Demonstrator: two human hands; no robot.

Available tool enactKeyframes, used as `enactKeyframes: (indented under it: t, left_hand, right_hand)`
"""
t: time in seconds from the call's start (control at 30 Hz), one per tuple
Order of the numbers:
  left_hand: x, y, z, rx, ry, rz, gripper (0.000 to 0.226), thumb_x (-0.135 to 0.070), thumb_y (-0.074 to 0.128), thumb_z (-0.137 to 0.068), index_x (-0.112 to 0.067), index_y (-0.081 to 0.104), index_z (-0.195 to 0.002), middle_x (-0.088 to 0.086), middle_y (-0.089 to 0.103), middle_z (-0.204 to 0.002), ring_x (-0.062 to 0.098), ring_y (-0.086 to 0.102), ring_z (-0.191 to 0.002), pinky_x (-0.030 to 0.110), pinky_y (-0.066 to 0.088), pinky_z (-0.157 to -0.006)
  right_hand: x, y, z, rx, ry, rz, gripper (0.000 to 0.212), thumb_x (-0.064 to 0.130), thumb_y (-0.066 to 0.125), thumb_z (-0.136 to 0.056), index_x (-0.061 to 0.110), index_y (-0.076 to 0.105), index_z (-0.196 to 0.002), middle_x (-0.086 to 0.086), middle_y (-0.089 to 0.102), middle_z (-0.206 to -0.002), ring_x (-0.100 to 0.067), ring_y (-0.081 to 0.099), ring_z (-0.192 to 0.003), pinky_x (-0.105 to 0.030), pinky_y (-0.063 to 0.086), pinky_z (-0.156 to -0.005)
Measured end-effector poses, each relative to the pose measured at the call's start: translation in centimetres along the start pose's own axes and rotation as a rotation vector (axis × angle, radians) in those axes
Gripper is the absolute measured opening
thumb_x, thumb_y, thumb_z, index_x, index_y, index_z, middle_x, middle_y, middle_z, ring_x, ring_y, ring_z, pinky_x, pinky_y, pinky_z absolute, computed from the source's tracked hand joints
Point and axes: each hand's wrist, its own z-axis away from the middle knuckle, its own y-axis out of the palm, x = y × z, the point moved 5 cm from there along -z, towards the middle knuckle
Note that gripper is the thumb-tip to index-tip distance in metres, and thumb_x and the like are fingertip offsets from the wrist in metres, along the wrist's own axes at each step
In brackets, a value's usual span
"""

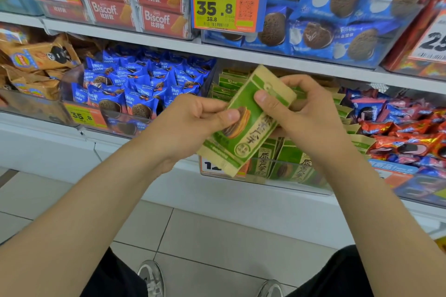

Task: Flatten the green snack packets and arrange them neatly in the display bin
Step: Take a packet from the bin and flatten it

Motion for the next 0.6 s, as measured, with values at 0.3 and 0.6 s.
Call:
enactKeyframes:
  t: [0.3,0.6]
  left_hand:
    - [-0.3,-4.4,-4.6,-0.349,0.234,-0.54,0.029,-0.029,0.055,-0.109,-0.022,0.078,-0.093,-0.01,0.075,-0.085,-0.003,0.063,-0.074,0.023,0.054,-0.079]
    - [4.1,-4.2,-8.6,0.014,-0.068,-0.979,0.057,-0.059,0.058,-0.064,-0.061,0.067,-0.121,-0.014,0.015,-0.166,0.034,0.019,-0.144,0.057,0.025,-0.113]
  right_hand:
    - [0.9,-0.7,-0.9,-0.286,-0.206,-0.119,0.026,0.006,0.076,-0.096,0.011,0.069,-0.121,-0.001,0.083,-0.096,-0.018,0.081,-0.087,-0.033,0.066,-0.071]
    - [-0.4,0.6,-3.8,-0.286,-0.417,0.114,0.031,0.01,0.068,-0.102,0.014,0.051,-0.127,0.002,0.074,-0.115,-0.018,0.075,-0.108,-0.05,0.063,-0.086]
